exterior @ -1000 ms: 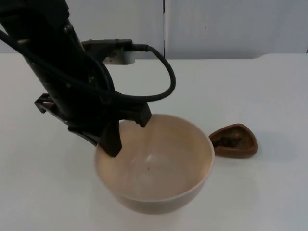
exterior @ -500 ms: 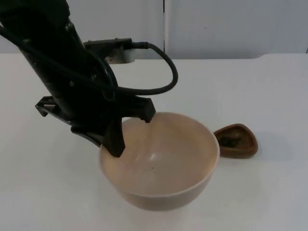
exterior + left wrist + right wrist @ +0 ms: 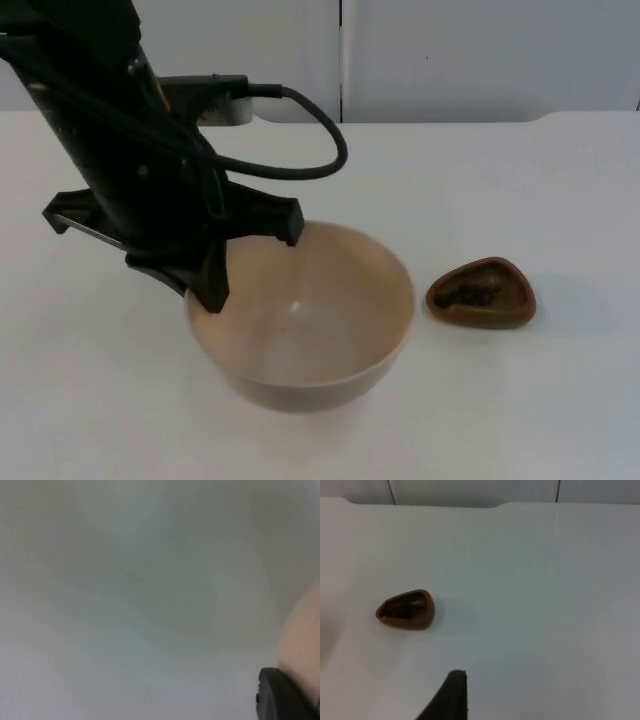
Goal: Pick up the bowl with the left hand and pour the coffee beans from the cup into the bowl with the right hand.
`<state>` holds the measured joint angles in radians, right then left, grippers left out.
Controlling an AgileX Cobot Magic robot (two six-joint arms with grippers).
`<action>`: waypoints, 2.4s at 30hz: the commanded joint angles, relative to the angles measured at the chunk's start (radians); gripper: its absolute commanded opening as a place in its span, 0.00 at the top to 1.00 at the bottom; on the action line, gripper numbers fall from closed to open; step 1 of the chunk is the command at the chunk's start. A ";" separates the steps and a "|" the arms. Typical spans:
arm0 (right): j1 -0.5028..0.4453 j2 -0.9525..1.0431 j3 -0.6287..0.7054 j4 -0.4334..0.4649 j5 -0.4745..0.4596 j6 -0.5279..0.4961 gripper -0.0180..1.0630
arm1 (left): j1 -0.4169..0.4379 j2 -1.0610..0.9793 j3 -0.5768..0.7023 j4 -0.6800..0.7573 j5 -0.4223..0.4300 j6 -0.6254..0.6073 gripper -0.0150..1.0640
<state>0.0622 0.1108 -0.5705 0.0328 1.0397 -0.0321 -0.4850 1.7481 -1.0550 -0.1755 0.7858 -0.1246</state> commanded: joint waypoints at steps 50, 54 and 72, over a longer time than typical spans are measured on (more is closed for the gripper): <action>0.371 1.430 -0.745 -0.091 -0.106 0.138 0.01 | -0.002 -0.014 0.004 0.035 -0.040 -0.065 0.99; 0.380 1.487 -0.770 -0.135 -0.109 0.229 0.01 | -0.002 -0.014 0.004 0.035 -0.040 -0.065 0.99; 0.380 1.783 -0.867 -0.137 -0.154 0.271 0.01 | -0.002 -0.014 0.004 0.035 -0.044 -0.065 0.99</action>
<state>0.4359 1.8892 -1.4289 -0.0996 0.8967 0.2353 -0.4850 1.7481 -1.0550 -0.1388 0.7456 -0.1830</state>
